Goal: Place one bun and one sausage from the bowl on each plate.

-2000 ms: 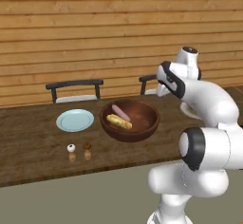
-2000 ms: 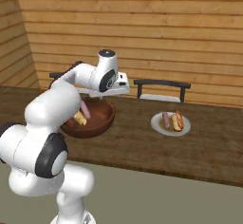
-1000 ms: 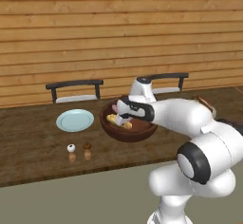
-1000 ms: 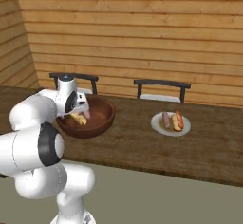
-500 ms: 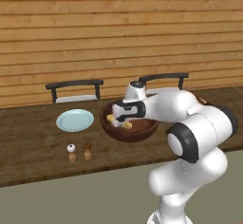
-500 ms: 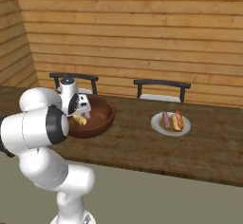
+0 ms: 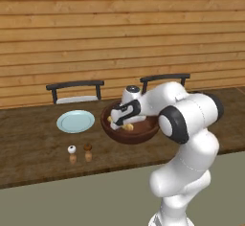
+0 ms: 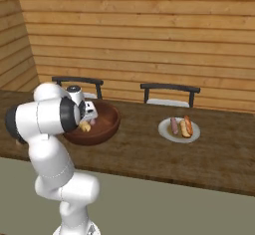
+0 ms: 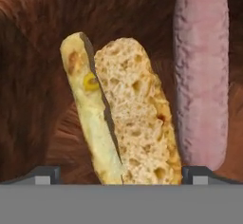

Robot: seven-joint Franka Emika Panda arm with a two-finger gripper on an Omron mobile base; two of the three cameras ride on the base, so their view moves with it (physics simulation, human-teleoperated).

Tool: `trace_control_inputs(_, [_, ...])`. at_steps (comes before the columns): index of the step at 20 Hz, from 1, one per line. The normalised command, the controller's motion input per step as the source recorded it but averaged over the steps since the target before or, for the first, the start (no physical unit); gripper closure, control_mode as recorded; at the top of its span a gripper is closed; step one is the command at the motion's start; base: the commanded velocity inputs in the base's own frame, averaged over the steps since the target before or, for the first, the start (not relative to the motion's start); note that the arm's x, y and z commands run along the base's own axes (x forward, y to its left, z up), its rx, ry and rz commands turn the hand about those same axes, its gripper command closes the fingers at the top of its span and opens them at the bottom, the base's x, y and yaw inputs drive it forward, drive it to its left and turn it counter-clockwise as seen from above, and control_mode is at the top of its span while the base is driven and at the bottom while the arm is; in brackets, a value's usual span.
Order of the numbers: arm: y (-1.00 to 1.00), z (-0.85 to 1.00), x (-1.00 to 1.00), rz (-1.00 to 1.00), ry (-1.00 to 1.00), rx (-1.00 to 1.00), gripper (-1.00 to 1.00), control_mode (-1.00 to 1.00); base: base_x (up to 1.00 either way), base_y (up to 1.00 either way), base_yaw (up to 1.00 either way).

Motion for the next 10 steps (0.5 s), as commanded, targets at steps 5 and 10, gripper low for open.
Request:
trace_control_inputs(5, [0.0,-0.27,0.18,0.02,0.0,0.0,-1.0,-1.0,0.0,0.0,0.0])
trace_control_inputs(10, [0.0,-0.24,-0.05,-0.01,0.01,0.0,-1.0,-1.0,0.0,0.0,0.0])
